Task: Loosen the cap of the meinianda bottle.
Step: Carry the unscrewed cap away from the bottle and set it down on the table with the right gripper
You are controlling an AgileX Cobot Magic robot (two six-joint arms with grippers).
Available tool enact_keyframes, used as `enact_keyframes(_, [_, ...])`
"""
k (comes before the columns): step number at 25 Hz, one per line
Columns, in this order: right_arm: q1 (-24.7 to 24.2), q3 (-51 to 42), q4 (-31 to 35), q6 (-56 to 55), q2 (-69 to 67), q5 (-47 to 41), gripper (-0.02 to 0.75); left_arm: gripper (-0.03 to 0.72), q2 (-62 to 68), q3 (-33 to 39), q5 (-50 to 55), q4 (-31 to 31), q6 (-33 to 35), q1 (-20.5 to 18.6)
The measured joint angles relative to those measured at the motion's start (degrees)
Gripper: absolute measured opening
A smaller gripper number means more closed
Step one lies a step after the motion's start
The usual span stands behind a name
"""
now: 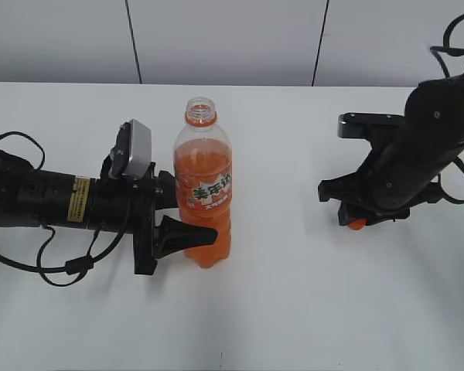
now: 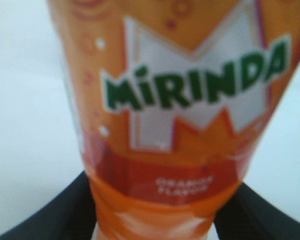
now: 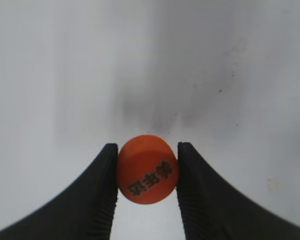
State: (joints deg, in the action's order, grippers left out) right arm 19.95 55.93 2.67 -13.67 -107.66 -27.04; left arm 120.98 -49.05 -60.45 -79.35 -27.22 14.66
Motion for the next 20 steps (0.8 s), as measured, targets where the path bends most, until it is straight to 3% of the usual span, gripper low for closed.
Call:
enact_keyframes(10, [0.0, 0.0, -0.1, 0.0, -2.7, 1.2, 0.295, 0.41, 0.0, 0.0, 0.0, 0.0, 0.0, 0.0])
enact_keyframes(17, [0.0, 0.0, -0.2, 0.0, -2.7, 1.7, 0.526, 0.41, 0.0, 0.0, 0.0, 0.0, 0.0, 0.0])
enact_keyframes(20, [0.0, 0.0, -0.2, 0.0, -2.7, 1.8, 0.56, 0.41, 0.0, 0.0, 0.0, 0.0, 0.0, 0.0])
